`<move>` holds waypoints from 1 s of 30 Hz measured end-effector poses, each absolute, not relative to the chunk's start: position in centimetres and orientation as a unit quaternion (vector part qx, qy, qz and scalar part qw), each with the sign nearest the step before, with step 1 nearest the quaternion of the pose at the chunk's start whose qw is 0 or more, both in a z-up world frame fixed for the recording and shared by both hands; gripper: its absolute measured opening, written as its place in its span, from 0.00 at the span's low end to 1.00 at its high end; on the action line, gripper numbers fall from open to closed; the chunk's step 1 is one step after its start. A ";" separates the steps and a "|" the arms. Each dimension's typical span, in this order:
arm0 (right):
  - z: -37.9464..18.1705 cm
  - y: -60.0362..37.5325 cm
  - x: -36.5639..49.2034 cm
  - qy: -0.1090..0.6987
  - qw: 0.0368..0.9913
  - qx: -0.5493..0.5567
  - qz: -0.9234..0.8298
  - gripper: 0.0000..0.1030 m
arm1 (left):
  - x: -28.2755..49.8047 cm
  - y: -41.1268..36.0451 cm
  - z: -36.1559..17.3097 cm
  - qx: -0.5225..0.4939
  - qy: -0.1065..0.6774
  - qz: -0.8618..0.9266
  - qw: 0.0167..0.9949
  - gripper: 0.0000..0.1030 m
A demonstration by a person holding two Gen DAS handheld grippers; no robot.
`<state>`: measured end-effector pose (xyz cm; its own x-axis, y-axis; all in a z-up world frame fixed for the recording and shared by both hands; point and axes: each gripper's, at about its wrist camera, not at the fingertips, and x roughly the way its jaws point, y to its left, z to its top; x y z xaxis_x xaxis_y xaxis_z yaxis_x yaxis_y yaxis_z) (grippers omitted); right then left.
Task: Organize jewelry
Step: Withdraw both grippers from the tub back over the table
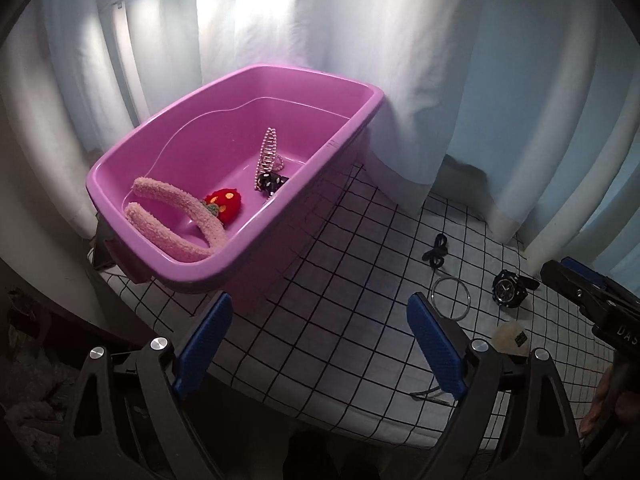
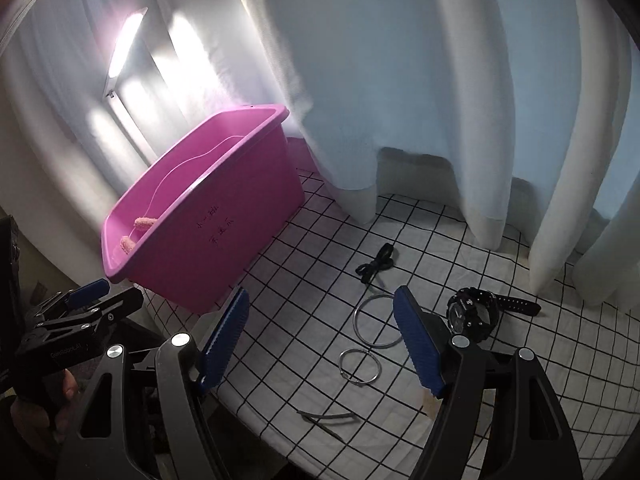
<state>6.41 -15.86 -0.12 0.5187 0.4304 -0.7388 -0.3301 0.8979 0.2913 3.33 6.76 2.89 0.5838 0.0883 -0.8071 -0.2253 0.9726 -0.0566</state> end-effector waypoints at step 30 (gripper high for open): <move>-14.0 -27.6 0.2 0.454 0.872 0.010 0.186 0.71 | -0.6 -6.0 -12.4 -0.062 0.486 0.093 0.867 0.90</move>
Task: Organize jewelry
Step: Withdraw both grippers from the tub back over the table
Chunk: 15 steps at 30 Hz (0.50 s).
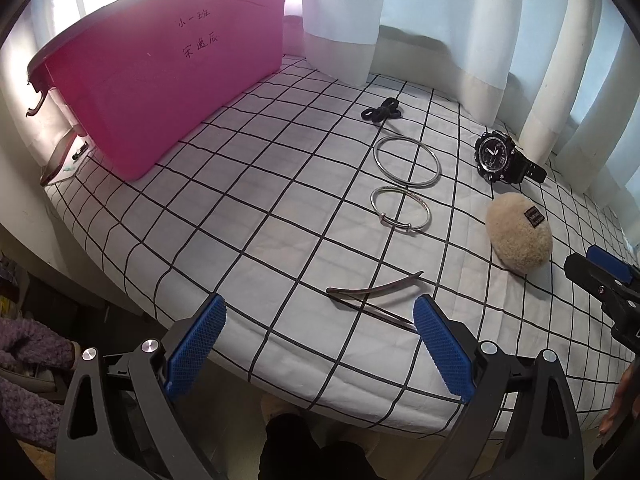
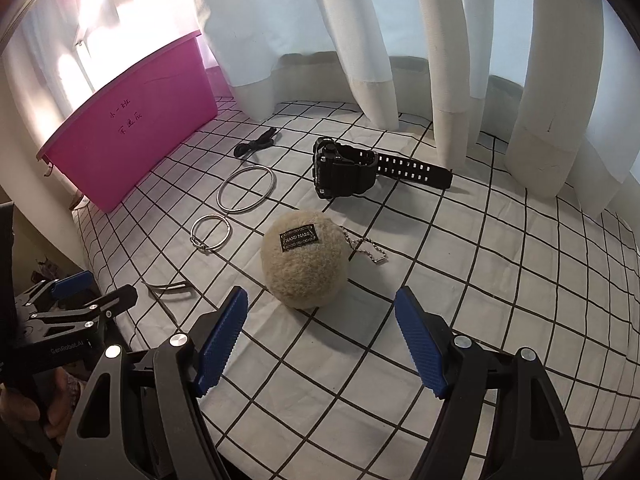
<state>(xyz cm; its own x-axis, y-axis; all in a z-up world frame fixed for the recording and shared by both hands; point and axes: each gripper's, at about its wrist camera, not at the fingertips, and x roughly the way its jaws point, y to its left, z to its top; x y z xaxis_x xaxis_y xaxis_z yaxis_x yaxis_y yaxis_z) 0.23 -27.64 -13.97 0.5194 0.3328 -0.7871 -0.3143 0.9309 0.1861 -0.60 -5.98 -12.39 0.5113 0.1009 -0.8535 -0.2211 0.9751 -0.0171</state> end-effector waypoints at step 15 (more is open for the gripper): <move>-16.8 -25.7 3.2 0.445 0.874 0.014 0.195 0.71 | 1.3 -7.7 -15.4 -0.069 0.460 0.083 0.881 0.90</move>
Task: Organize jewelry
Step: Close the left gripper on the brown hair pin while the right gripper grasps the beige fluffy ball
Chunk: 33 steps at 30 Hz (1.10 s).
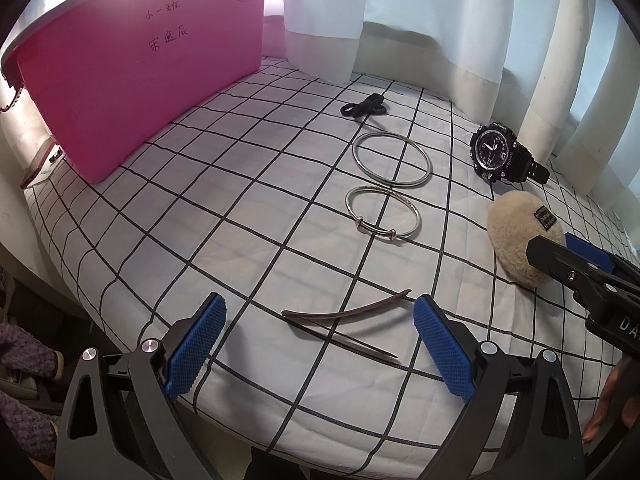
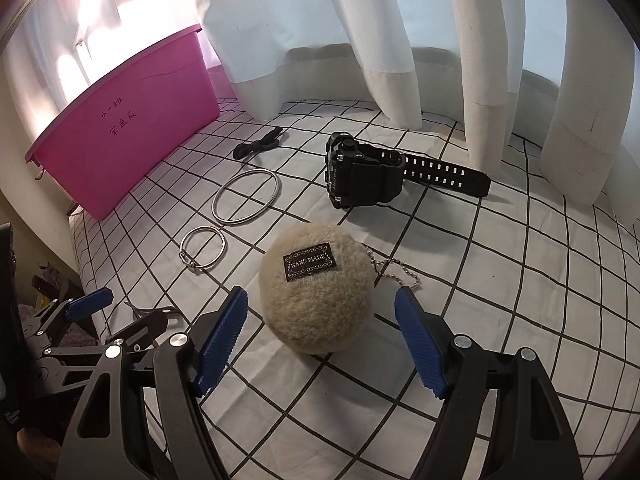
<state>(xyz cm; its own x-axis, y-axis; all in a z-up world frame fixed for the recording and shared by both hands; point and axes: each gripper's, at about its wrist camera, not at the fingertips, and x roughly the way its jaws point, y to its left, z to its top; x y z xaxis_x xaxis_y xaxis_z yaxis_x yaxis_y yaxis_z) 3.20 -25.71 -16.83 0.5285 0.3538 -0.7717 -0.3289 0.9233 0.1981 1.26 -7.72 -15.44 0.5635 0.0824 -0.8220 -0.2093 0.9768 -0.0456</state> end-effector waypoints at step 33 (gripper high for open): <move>-18.0 -23.4 3.0 0.423 0.884 -0.064 0.190 0.53 | -0.3 -9.6 -15.9 -0.042 0.427 0.078 0.900 0.39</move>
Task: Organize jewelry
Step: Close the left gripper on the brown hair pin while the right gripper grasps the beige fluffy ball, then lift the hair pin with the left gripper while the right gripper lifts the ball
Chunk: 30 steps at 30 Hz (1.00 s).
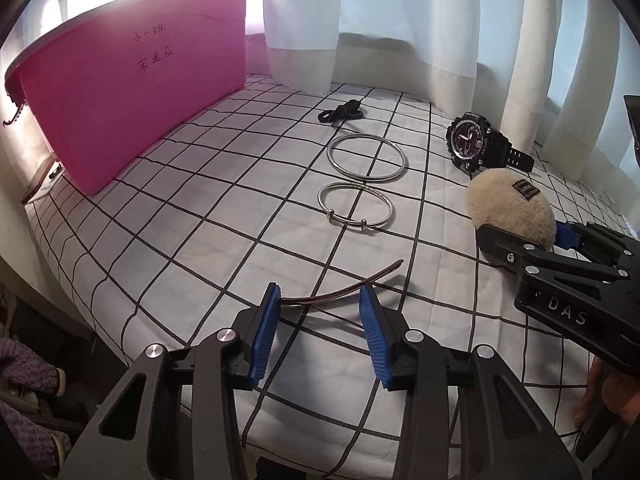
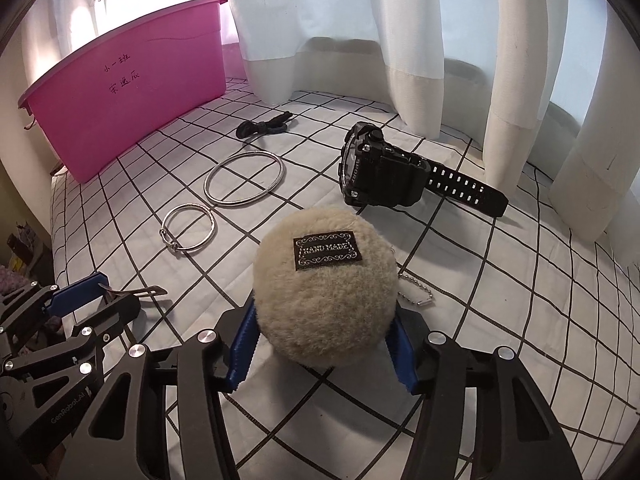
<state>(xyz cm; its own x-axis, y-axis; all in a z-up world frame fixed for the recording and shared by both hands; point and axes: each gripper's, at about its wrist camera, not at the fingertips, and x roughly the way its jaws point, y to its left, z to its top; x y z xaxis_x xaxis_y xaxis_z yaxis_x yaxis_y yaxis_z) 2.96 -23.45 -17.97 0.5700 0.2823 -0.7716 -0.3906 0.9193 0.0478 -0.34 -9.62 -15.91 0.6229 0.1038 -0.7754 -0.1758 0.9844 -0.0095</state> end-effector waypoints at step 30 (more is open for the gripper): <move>-16.5 -23.6 2.5 0.411 0.889 -0.054 0.195 0.53 | -0.9 -8.4 -15.4 -0.073 0.419 0.074 0.902 0.04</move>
<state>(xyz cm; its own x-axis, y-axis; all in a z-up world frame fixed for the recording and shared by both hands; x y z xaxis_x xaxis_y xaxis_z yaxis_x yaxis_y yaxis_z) 2.52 -23.57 -16.55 0.5862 0.3032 -0.7513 -0.3912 0.9180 0.0653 -0.91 -8.35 -15.38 0.6373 0.0731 -0.7672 -0.1956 0.9782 -0.0693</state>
